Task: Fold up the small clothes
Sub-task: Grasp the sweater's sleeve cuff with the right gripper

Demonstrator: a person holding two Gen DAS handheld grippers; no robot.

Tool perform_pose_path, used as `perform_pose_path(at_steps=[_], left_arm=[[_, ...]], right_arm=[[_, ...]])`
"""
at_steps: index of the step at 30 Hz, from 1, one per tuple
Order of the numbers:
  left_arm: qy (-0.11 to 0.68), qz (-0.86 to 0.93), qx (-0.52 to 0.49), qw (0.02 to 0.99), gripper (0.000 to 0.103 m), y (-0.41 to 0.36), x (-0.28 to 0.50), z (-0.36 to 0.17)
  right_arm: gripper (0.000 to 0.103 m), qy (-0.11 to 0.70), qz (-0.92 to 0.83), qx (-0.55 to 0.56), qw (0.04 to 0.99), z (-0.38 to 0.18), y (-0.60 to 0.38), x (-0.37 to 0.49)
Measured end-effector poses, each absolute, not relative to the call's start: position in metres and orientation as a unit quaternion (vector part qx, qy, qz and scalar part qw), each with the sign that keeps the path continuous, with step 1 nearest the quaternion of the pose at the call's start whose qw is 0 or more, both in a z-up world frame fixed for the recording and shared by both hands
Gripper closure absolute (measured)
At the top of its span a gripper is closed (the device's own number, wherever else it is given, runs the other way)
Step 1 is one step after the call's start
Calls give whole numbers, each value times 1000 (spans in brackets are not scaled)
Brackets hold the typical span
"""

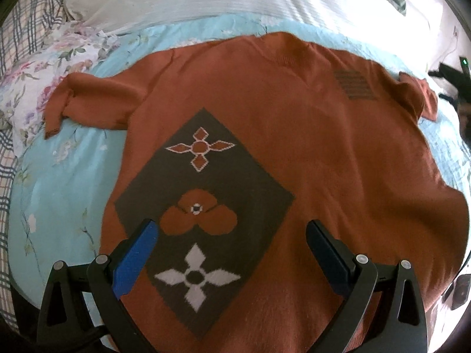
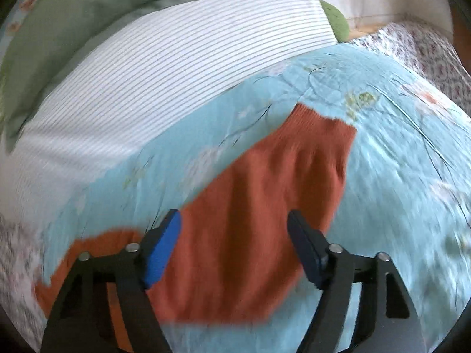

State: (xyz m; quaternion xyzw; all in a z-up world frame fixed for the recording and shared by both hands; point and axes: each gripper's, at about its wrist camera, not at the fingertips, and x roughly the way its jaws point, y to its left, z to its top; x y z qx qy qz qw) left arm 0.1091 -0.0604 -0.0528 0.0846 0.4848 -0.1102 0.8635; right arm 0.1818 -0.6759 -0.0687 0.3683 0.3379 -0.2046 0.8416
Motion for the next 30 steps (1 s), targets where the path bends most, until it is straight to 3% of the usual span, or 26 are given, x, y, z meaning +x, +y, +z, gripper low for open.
perform_pose_path(at_steps=[9, 10, 12, 14, 21, 30], left_arm=[[514, -117, 87, 845, 2, -77, 132, -73], [515, -119, 86, 844, 2, -79, 135, -75], [516, -121, 85, 844, 2, -82, 139, -76], [515, -124, 81, 844, 2, -83, 141, -75], [507, -132, 72, 849, 2, -80, 136, -71], [493, -135, 46, 858, 2, -60, 122, -59]], right_arm=[[35, 380, -259, 373, 805, -109, -729, 238], [39, 385, -263, 368, 805, -111, -729, 239], [72, 387, -269, 345, 812, -107, -725, 238], [96, 369, -243, 362, 821, -103, -726, 233], [96, 343, -142, 342, 863, -61, -674, 228], [97, 327, 69, 331, 883, -2, -523, 257]])
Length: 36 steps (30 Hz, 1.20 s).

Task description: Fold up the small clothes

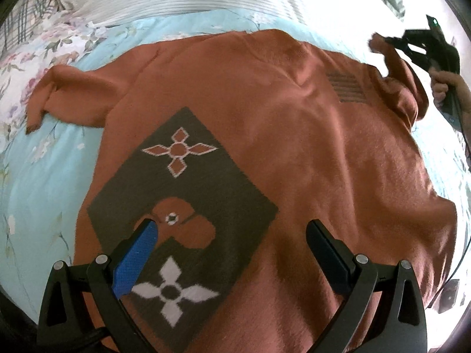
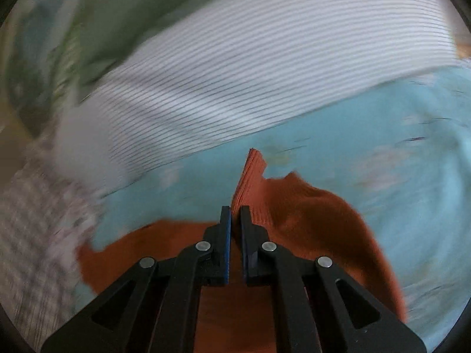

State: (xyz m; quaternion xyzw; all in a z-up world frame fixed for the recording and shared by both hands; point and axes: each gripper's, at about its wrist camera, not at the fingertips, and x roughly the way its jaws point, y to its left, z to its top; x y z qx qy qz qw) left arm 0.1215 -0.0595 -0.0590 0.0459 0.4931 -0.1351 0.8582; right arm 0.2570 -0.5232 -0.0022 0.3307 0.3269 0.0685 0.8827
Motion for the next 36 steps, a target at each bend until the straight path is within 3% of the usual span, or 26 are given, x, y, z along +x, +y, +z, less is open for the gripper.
perform_pose_path(at_steps=[6, 18, 20, 22, 23, 24, 32, 36], left_arm=[[490, -123, 20, 863, 2, -40, 114, -57], [482, -99, -48, 869, 2, 10, 124, -54], [483, -104, -62, 867, 2, 16, 129, -55], [482, -109, -68, 867, 2, 18, 136, -55], [480, -115, -70, 867, 2, 19, 142, -54], [479, -122, -73, 866, 2, 20, 149, -53], [493, -207, -125, 836, 2, 10, 253, -47], [535, -249, -126, 797, 4, -14, 320, -59]], right_arm=[[97, 338, 198, 296, 871, 8, -397, 274], [96, 401, 333, 267, 810, -43, -229, 284], [91, 412, 337, 265, 804, -51, -223, 281], [65, 417, 344, 274, 795, -53, -220, 277], [47, 410, 341, 279, 799, -52, -226, 272], [42, 398, 338, 284, 804, -49, -234, 266], [42, 362, 269, 320, 833, -35, -309, 202], [42, 360, 225, 337, 840, -37, -337, 171]])
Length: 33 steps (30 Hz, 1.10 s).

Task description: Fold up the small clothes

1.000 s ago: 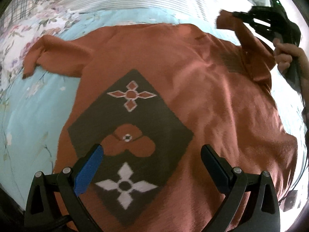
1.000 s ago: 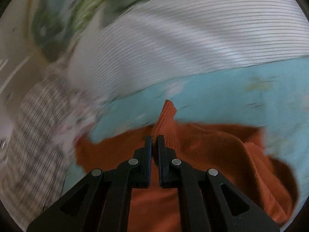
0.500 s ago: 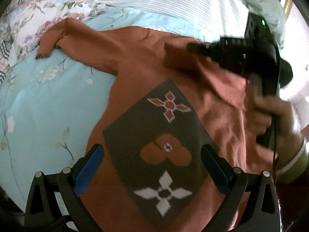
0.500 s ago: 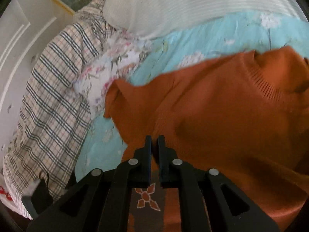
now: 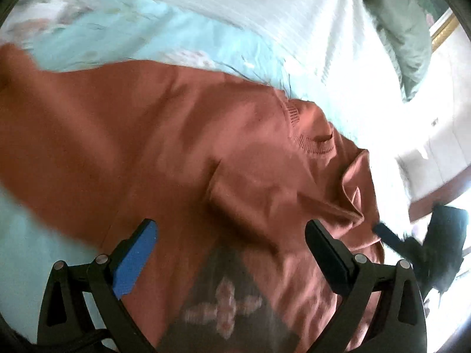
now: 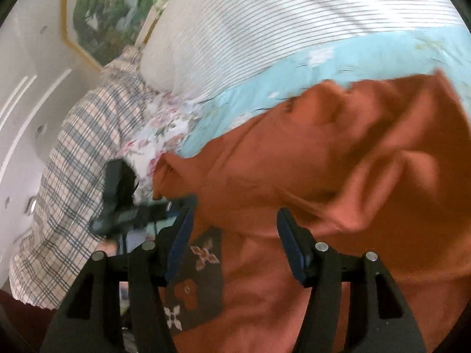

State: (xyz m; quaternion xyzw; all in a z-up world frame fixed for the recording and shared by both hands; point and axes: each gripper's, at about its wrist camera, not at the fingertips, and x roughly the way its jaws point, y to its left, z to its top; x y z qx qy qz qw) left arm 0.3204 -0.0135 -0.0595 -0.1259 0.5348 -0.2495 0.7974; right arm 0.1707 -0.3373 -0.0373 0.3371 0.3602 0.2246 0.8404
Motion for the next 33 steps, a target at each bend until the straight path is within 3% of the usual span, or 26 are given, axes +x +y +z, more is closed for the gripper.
perform_pose_path(at_steps=[3, 5, 6, 7, 8, 9, 10, 15, 20, 25, 27, 30, 32, 33], left_arm=[[589, -264, -97, 758, 13, -31, 354, -82], [584, -272, -79, 761, 16, -38, 359, -82], [578, -282, -68, 763, 28, -43, 359, -81], [573, -290, -54, 764, 52, -47, 358, -80], [569, -288, -39, 769, 66, -50, 355, -80], [561, -282, -22, 778, 91, -53, 351, -79], [548, -281, -10, 788, 97, -54, 345, -75], [425, -211, -42, 879, 98, -10, 308, -40], [481, -234, -86, 841, 97, 8, 318, -71], [521, -282, -86, 801, 63, -10, 334, -82], [534, -285, -75, 792, 61, -20, 338, -81], [544, -281, -26, 790, 67, -40, 340, -82], [529, -274, 29, 802, 99, -51, 330, -80], [523, -269, 44, 807, 100, -55, 326, -78]], right_arm=[[42, 361, 203, 348, 841, -38, -349, 150], [42, 359, 195, 352, 842, -39, -354, 140], [42, 358, 190, 357, 842, -39, -357, 136], [42, 355, 187, 361, 842, -40, -360, 133], [42, 354, 185, 365, 841, -40, -363, 130], [42, 351, 185, 367, 841, -40, -366, 128], [42, 350, 182, 367, 842, -40, -369, 126], [42, 335, 161, 367, 853, -37, -392, 117], [42, 338, 140, 374, 853, -40, -408, 116], [42, 341, 130, 375, 852, -42, -412, 113], [42, 342, 128, 375, 852, -43, -414, 113], [42, 340, 121, 379, 852, -45, -417, 112], [42, 337, 113, 378, 855, -44, -423, 112], [42, 336, 106, 373, 858, -43, -427, 113]])
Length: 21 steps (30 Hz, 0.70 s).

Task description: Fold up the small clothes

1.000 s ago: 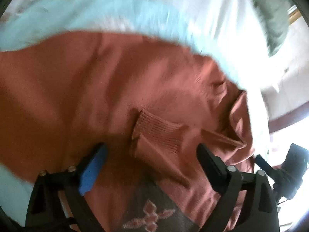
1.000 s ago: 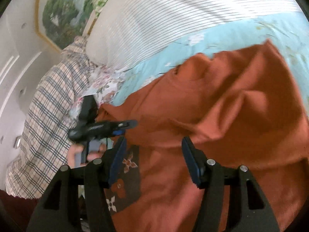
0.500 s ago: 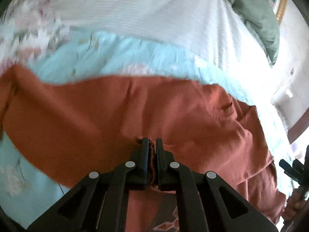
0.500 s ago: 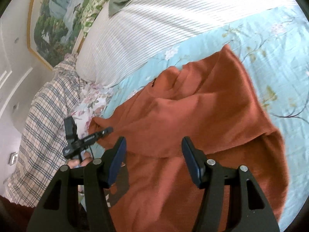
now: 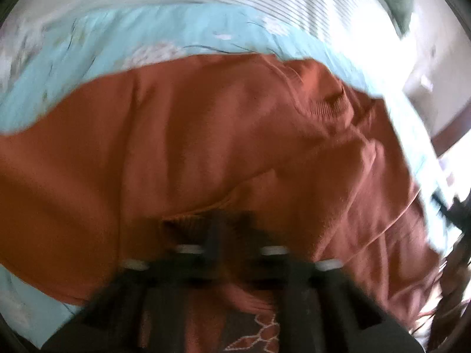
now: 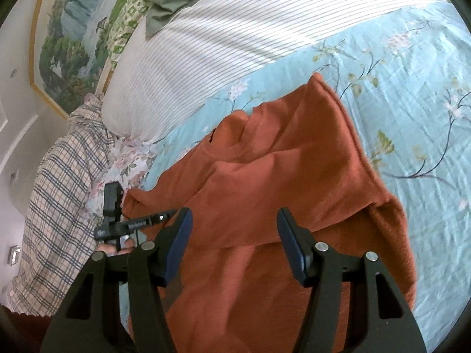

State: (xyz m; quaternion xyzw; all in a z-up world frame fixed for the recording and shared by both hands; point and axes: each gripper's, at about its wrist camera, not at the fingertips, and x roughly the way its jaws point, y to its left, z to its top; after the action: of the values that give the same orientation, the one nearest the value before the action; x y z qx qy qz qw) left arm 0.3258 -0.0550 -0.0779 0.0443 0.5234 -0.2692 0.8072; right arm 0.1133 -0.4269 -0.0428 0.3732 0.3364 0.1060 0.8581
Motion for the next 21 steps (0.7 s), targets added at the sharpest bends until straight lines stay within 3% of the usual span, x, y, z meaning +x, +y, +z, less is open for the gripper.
perform_pose_path(at_steps=[4, 15, 16, 17, 18, 21], left_arm=[[422, -188, 66, 884, 100, -40, 306, -49], [378, -123, -8, 917, 100, -19, 288, -50], [374, -126, -10, 919, 100, -20, 282, -50], [369, -130, -6, 920, 100, -25, 276, -48], [365, -137, 3, 921, 100, -30, 270, -49], [353, -146, 31, 924, 100, -44, 262, -45]], right_arm=[[42, 344, 41, 329, 878, -37, -453, 125], [43, 443, 0, 250, 861, -86, -485, 227], [48, 455, 3, 251, 854, -94, -484, 235], [82, 466, 6, 253, 847, -100, -484, 241], [92, 468, 13, 258, 845, -104, -486, 242], [93, 430, 0, 272, 861, -92, -503, 225]])
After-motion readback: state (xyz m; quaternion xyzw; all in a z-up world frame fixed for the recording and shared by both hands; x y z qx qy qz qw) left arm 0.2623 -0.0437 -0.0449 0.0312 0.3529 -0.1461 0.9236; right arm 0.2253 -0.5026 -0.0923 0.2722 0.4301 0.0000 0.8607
